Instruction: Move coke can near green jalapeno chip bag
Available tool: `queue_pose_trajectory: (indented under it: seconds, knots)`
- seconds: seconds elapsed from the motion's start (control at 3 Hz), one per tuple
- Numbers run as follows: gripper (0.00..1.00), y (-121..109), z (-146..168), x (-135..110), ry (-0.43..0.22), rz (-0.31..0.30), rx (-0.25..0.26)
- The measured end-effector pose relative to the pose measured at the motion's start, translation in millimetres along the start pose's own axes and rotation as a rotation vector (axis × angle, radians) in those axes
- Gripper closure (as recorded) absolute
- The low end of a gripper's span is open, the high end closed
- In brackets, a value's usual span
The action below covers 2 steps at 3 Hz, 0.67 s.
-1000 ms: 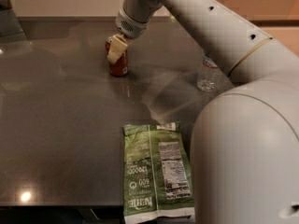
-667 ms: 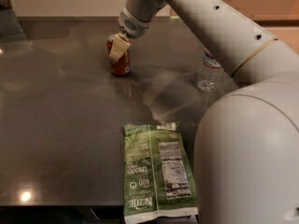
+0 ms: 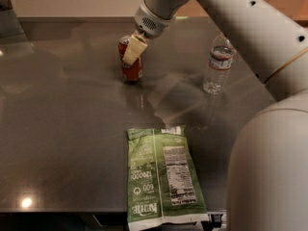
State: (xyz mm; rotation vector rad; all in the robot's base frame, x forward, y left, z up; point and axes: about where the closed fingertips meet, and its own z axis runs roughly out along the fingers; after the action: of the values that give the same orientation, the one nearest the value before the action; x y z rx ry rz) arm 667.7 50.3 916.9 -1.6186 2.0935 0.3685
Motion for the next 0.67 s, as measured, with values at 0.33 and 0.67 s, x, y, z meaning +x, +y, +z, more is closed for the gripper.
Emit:
queue_pose_trajectory:
  seconds: [0.33, 0.67]
  knots:
    - [1.0, 29.2, -18.9, 9.4, -0.008, -0.054, -0.031]
    - [1.0, 57.4, -31.1, 22.4, -0.015, -0.083, -0.058]
